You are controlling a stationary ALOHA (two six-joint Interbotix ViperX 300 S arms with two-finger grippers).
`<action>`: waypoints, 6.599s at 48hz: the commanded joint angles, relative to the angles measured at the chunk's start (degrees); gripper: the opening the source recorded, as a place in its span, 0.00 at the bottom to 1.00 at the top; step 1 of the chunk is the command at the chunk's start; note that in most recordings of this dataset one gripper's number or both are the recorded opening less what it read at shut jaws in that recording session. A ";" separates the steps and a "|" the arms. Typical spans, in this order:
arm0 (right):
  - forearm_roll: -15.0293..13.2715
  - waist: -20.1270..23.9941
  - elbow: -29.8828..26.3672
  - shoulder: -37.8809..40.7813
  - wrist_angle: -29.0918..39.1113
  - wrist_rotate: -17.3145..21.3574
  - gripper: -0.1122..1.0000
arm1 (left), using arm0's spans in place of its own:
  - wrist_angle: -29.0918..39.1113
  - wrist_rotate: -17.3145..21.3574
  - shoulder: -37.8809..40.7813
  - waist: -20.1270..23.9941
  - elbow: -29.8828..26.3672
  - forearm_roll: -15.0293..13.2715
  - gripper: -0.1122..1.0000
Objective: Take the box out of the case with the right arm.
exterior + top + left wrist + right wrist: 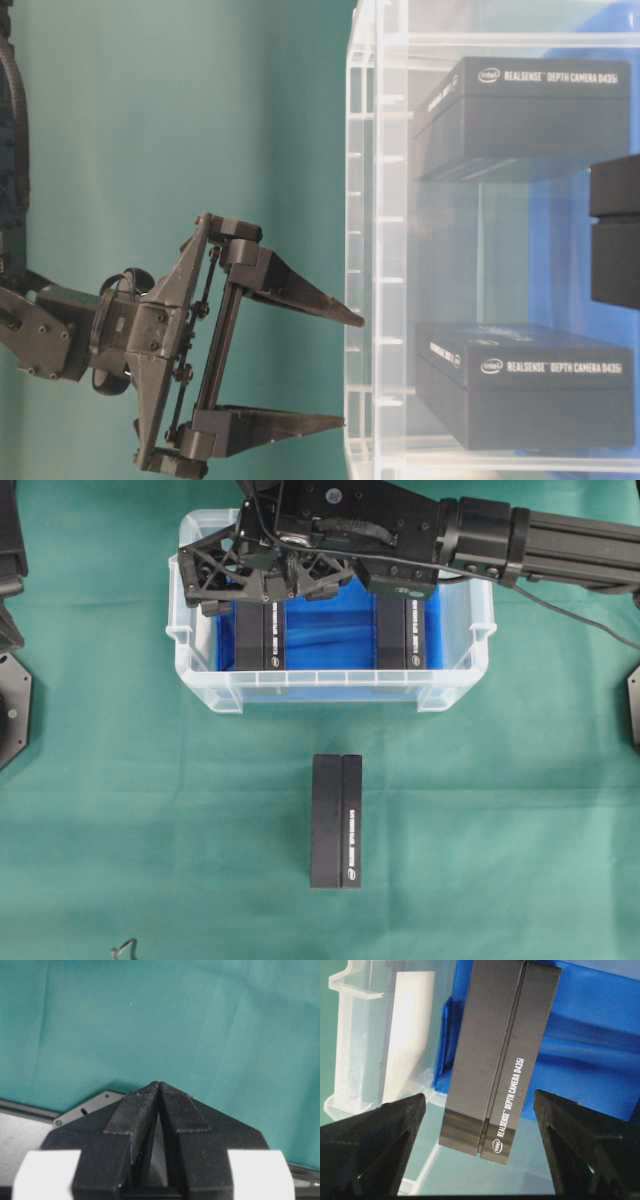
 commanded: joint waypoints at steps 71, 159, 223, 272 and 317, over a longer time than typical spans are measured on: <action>-1.67 -0.26 -1.23 2.90 -0.18 0.09 0.95 | -0.26 -0.09 -0.18 0.18 -1.14 0.18 0.20; -1.14 -0.53 0.26 6.77 -0.97 6.42 0.75 | -0.26 -0.26 -1.05 0.18 -0.70 0.18 0.20; -5.27 -0.35 -19.16 0.53 17.49 5.71 0.75 | -0.26 -0.26 -1.05 0.18 -0.70 0.09 0.20; -6.94 0.35 -26.02 0.44 22.85 4.83 0.74 | -0.26 -0.35 -1.05 0.18 -0.70 0.09 0.20; -7.03 0.35 -25.93 0.44 23.47 4.75 0.74 | -0.26 -0.44 -1.05 0.18 -0.70 0.18 0.20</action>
